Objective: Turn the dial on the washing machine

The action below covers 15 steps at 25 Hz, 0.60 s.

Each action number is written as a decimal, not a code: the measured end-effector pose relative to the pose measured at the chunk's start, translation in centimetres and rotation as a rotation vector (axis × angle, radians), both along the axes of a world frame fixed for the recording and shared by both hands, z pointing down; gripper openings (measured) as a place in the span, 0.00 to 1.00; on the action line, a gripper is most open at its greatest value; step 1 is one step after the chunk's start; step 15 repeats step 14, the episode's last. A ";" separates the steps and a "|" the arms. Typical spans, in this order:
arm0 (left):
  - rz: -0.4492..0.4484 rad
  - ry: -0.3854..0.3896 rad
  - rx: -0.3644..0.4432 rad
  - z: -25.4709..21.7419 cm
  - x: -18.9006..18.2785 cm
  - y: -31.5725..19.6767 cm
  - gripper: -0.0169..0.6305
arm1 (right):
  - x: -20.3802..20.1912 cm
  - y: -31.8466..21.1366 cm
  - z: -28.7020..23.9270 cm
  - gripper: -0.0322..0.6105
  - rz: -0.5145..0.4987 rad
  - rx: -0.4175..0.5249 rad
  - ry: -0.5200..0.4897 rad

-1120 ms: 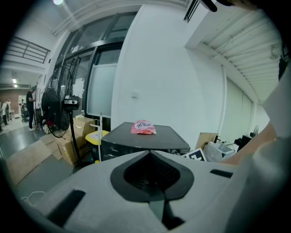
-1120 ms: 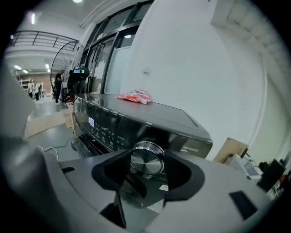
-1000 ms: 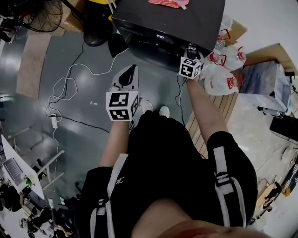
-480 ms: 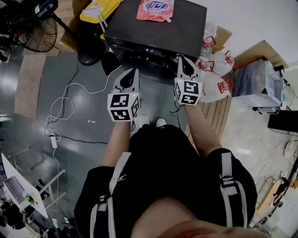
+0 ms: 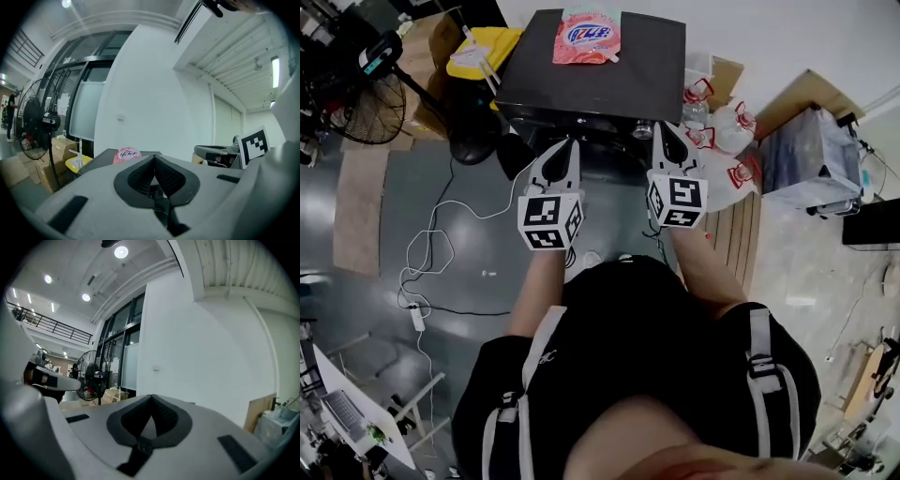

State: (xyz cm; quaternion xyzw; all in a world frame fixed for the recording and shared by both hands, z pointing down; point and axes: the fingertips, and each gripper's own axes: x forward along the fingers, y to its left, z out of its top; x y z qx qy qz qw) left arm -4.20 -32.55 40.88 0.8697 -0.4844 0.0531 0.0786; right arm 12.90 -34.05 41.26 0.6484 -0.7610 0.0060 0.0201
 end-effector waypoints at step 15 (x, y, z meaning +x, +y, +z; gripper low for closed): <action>0.007 0.049 -0.005 -1.2 1.4 -0.7 0.02 | -0.1 0.0 -0.5 0.06 -0.018 0.007 -0.020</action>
